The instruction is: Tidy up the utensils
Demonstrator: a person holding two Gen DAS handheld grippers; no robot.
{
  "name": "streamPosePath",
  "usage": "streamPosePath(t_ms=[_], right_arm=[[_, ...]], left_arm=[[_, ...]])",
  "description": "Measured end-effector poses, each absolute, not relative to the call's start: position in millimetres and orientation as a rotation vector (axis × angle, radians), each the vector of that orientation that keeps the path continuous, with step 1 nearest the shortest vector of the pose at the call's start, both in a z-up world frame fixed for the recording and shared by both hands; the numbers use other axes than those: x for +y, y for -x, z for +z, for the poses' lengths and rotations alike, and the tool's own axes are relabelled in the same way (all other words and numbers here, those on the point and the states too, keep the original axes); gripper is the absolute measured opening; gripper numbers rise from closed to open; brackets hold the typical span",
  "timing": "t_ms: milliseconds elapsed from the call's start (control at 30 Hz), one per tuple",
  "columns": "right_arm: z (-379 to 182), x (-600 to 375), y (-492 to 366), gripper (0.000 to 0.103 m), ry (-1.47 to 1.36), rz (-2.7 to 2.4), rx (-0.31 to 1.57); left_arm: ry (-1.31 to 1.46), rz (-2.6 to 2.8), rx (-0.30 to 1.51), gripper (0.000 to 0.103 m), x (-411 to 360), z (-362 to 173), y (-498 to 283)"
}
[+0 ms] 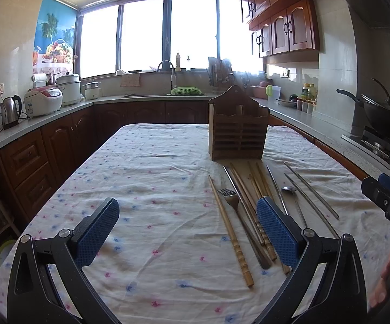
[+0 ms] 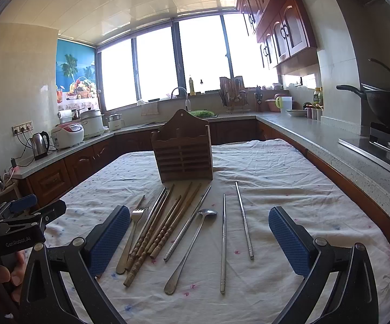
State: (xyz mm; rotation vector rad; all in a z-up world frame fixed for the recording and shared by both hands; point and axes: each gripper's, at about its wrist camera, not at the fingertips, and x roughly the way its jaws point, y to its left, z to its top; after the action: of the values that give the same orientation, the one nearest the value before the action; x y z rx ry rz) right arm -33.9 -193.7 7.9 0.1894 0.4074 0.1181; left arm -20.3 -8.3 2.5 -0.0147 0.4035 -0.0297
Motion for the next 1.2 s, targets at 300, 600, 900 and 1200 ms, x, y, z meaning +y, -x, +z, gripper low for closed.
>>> streamPosePath(t_ms=[300,600,900,1200], right_arm=[[7.7,-197.5,30.7,0.103,-0.199,0.118,0.419],[10.6,-208.8,9.8,0.103,-0.23,0.113,0.488],[2.1,-214.2,-24.2,0.102,-0.258,0.153,0.597],[-18.3,-212.4,-61.8,0.074,-0.327,0.235,0.739]], left_arm=[[0.019,-0.035,0.418,0.103,-7.6,1.1,17.3],[0.072,-0.048,0.518,0.103,0.8,0.1,-9.2],[0.119,-0.091,0.625,0.101,0.7,0.3,-50.1],[0.149,-0.258,0.78,0.064,-24.1,-15.1,-86.8]])
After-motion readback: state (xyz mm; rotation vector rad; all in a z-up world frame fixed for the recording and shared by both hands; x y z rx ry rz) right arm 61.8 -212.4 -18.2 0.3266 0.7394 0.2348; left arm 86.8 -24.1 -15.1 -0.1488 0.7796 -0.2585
